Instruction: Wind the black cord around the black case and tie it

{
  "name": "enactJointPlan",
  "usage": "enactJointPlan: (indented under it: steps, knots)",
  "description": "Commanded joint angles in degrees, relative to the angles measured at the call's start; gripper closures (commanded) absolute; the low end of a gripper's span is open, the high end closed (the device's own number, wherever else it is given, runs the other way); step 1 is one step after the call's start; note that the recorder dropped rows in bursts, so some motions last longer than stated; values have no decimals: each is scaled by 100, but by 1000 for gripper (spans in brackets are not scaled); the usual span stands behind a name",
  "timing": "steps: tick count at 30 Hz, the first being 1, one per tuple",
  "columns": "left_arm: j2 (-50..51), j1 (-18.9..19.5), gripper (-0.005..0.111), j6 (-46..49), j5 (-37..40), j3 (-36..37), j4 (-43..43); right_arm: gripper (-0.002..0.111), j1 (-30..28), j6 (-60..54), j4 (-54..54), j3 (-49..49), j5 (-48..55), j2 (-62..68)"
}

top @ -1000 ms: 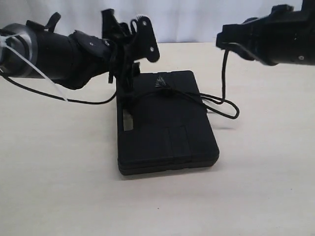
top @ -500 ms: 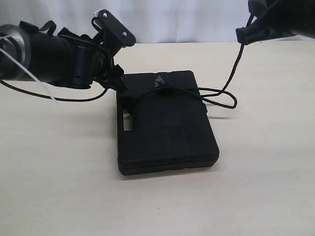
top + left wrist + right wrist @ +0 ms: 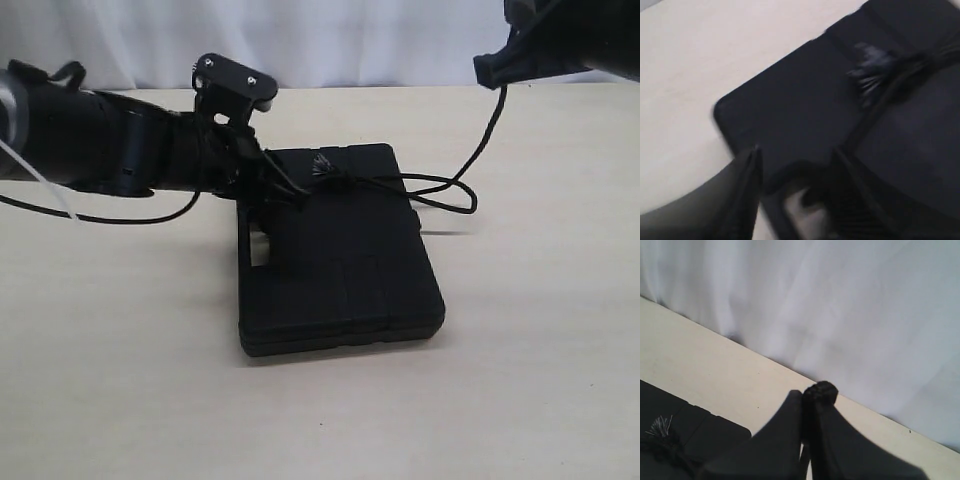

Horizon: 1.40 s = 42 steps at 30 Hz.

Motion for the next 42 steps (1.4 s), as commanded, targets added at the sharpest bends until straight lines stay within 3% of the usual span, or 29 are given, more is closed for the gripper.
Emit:
enactJointPlan:
  steps: [1, 3, 4, 5, 7, 9, 14, 22, 35, 37, 41, 42]
  knots:
    - [-191, 741, 84, -1504, 4300, -215, 1004, 104, -10, -45, -18, -27, 0, 120]
    - [-91, 1061, 90, -2976, 5440, -684, 3167, 104, -10, -45, -18, -27, 0, 131]
    - [-63, 1128, 90, -3805, 5504, -838, 3901, 104, -10, -45, -18, -27, 0, 141]
    - [-16, 1197, 89, -4784, 5246, -996, 4921, 104, -10, -45, -18, -27, 0, 141]
    - [66, 1268, 89, -7742, 4138, -1063, 6893, 104, -10, -45, -18, -27, 0, 141]
    - [247, 1240, 89, -9182, 3840, -1063, 7828, 104, -10, -45, -18, -27, 0, 141]
    - [674, 1065, 89, -9194, 3526, -1063, 7789, 104, -10, -45, -18, -27, 67, 141]
    - [823, 1065, 73, -9371, 3379, -1063, 7417, 104, -10, -45, -18, -27, 97, 141]
    - [1271, 1060, 73, -9219, 3232, -1063, 7208, 104, -10, -45, -18, -27, 123, 141]
    - [1295, 1060, 78, -9208, 3097, -1063, 7222, 104, -10, -45, -18, -27, 163, 141]
    - [1298, 1072, 107, -9219, 2915, -1067, 7174, 104, -10, -45, -18, -27, 205, 141]
    - [1273, 1087, 107, -9219, 2915, -1093, 7185, 104, -10, -45, -18, -27, 228, 141]
